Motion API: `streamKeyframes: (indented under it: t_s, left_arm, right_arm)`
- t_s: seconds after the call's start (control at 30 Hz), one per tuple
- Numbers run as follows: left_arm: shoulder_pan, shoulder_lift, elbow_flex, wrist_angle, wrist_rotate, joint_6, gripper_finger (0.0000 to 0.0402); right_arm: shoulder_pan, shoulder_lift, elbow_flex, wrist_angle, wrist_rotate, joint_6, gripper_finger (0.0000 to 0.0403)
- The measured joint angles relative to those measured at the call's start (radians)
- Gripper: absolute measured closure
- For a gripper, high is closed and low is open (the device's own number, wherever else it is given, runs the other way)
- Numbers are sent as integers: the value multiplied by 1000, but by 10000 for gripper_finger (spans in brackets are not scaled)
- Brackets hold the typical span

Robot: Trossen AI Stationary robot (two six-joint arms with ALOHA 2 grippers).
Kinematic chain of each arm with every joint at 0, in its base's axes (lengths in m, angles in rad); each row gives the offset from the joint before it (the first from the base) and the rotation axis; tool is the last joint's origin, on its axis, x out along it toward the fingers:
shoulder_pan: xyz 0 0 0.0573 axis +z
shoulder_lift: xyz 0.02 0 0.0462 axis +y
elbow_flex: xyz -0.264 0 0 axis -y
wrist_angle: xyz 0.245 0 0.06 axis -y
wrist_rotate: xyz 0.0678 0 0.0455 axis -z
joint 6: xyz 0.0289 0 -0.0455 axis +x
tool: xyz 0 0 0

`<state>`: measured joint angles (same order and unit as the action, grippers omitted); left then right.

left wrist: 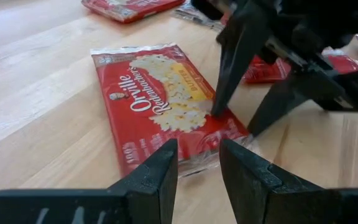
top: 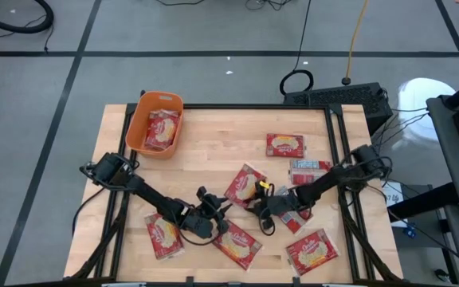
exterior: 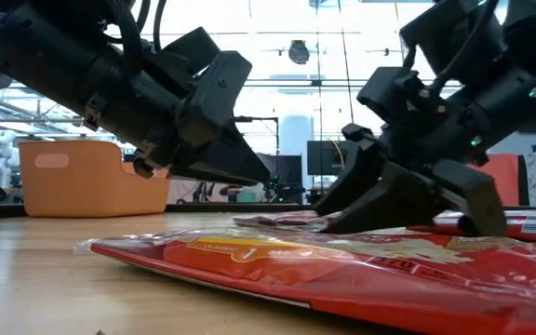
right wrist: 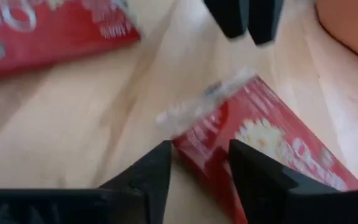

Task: Sort popcorn bags into baskets
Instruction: Put the red popcorn bag into the orange bin

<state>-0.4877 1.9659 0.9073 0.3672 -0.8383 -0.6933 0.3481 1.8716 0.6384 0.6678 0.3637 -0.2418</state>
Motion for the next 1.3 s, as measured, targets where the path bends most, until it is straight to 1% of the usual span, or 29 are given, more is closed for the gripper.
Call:
streamKeyframes:
  t_s: [0.1, 0.17, 0.27, 0.33, 0.43, 0.5, 0.67, 0.8, 0.83, 0.9, 0.97, 1.03, 1.07, 1.13, 1.3]
  left_arm:
    - [-1, 0, 0, -1, 0, 0, 279]
    - [-2, 0, 0, -1, 0, 0, 279]
    - [-5, 0, 0, -13, 0, 0, 279]
    - [-5, 0, 0, -30, 0, -20, 279]
    - [1, -3, 0, -79, -17, -111, 279]
    - [10, -5, 0, -94, -24, -148, 279]
    - [18, -5, 0, -111, -18, -91, 278]
    - [13, -5, 0, -146, -17, -59, 261]
    - [13, -5, 0, -166, -17, -81, 253]
    - [20, -5, 0, -230, -13, -184, 236]
    - [39, -5, 0, -291, 10, -309, 216]
    - [56, -12, 0, -324, 50, -357, 194]
    - [64, -14, 0, -327, 71, -349, 184]
    - [68, -15, 0, -334, 91, -266, 162]
    - [67, -15, 0, -344, 78, -31, 113]
  right_arm:
    - [-11, 29, 0, 50, -14, -3, 291]
    - [-17, 32, 0, 52, -16, 1, 324]
    - [-21, 24, -1, 50, -46, -2, 381]
    - [-19, 12, -2, 53, -51, -11, 396]
    - [-8, -16, -4, 45, -52, -22, 392]
    - [-2, -32, -5, 33, -72, -37, 397]
    - [8, -45, -5, 3, -91, -35, 400]
    - [8, -47, -5, -9, -107, -22, 402]
    - [8, -47, -5, -12, -107, -21, 402]
    - [8, -46, -5, -14, -107, -22, 402]
    - [8, -46, -5, -10, -107, -22, 402]
    - [8, -46, -5, -9, -107, -22, 402]
    - [8, -46, -5, -9, -107, -22, 402]
    - [7, -47, -5, -9, -107, -24, 402]
    - [7, -47, -4, -15, -107, -25, 403]
